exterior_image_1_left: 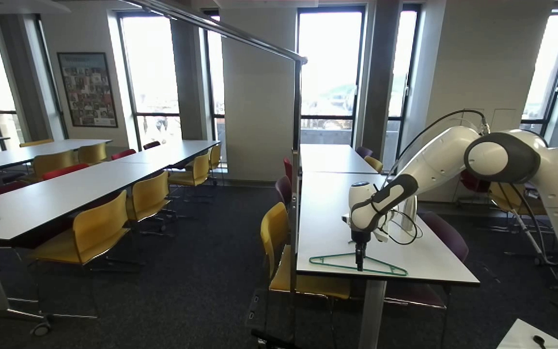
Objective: Put the green hanger on the metal rod
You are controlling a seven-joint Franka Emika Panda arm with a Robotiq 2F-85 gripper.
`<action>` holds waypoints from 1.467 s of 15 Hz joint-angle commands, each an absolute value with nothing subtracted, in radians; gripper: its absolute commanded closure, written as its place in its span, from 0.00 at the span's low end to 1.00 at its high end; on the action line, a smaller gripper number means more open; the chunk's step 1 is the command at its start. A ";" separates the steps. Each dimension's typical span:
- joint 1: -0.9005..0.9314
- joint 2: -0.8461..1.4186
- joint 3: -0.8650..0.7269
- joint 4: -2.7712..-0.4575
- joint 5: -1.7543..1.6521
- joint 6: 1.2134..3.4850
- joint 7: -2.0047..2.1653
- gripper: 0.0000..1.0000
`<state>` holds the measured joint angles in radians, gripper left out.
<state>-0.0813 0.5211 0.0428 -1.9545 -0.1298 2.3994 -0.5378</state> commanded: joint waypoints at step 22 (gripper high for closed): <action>-0.125 0.755 0.062 -1.660 -0.128 2.299 -0.544 0.00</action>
